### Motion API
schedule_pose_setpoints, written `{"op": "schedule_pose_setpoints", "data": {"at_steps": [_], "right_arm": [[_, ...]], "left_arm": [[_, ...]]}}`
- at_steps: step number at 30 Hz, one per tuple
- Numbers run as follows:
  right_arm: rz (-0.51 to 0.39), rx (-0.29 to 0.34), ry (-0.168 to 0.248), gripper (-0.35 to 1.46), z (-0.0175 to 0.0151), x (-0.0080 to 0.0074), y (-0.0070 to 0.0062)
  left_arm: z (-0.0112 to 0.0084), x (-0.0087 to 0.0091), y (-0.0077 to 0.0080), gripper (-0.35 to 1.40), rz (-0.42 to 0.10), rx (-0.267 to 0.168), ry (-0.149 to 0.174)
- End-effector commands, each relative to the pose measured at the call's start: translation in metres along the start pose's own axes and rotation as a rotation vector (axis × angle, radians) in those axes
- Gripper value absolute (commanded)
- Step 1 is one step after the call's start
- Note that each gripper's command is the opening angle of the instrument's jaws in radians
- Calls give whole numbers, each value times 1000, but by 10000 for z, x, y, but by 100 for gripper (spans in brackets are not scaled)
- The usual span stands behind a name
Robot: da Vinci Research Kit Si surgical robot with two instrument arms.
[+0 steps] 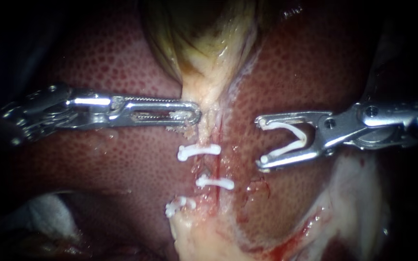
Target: Clipping second clip right tube
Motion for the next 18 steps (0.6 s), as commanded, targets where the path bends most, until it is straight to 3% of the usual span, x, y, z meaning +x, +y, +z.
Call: {"op": "schedule_pose_setpoints", "data": {"at_steps": [1, 6, 12, 18], "right_arm": [[0, -1, 0, 49, 0, 0, 0], [-1, -1, 0, 49, 1, -1, -2], [-1, -1, 0, 49, 1, -1, -2], [-8, -3, -1, 49, 5, -3, -3]], "left_arm": [[-5, 1, 1, -35, -1, -5, 0], [-39, 20, 6, -35, -12, -3, 30], [-94, 52, 17, -35, 11, 0, 107], [-107, 59, 27, -35, 29, 7, 125]]}}
